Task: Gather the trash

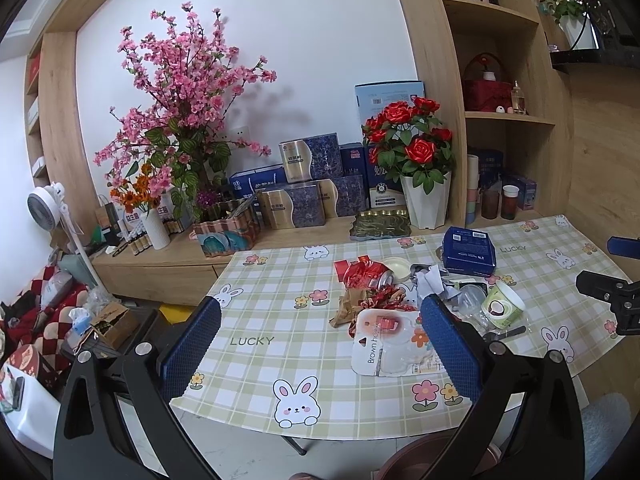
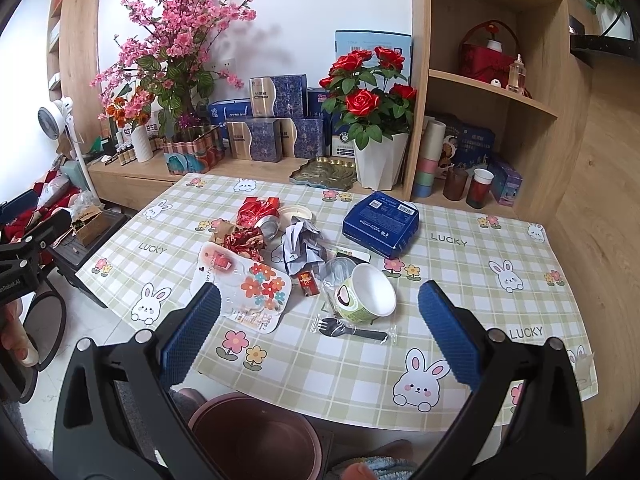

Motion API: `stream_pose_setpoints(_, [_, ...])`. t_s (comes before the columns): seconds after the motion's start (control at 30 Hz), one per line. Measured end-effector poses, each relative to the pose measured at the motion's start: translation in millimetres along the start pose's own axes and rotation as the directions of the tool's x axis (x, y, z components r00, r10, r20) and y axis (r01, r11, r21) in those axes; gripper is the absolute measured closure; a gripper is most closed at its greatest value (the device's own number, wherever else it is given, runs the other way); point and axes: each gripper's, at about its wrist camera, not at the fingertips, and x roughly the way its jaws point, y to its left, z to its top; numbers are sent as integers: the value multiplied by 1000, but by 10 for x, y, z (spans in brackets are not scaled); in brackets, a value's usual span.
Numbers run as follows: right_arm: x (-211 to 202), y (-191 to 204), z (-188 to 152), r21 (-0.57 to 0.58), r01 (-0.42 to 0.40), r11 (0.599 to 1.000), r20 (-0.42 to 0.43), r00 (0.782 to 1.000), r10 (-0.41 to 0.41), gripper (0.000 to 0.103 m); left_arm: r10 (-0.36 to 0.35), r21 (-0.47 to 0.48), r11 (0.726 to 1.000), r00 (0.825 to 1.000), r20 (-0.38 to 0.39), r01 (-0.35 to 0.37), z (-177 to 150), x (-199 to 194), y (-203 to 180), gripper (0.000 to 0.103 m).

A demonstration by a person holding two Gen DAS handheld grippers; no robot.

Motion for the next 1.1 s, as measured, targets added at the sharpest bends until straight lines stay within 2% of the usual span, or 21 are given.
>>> stream_pose_setpoints(0.27, [57,-1,-55,7,3,1000,-10,1000,-3,6,-1,8,1000,1000,-2,1,-34,14,7,5])
stream_pose_setpoints(0.53, [193,-19,-172,25,16,1000,-24,1000,-15,5,-48,28,998,999,-13,48,-141,131,-16,5])
stream_pose_setpoints(0.77, [389,-209,-318,119,-4,993,-57,998,11,5,-114,-113,988,992,-49,108,-307,349,171,5])
stream_pose_setpoints(0.93, [543,-257,-426,138,10,990,-71,997,0,5,-98,-133,987,995,-27,94,-457,474,237,5])
stream_pose_setpoints(1.1, [746,-268,-512,136,4,991,-117,993,12,5,-133,-131,984,987,-92,121,-556,649,203,5])
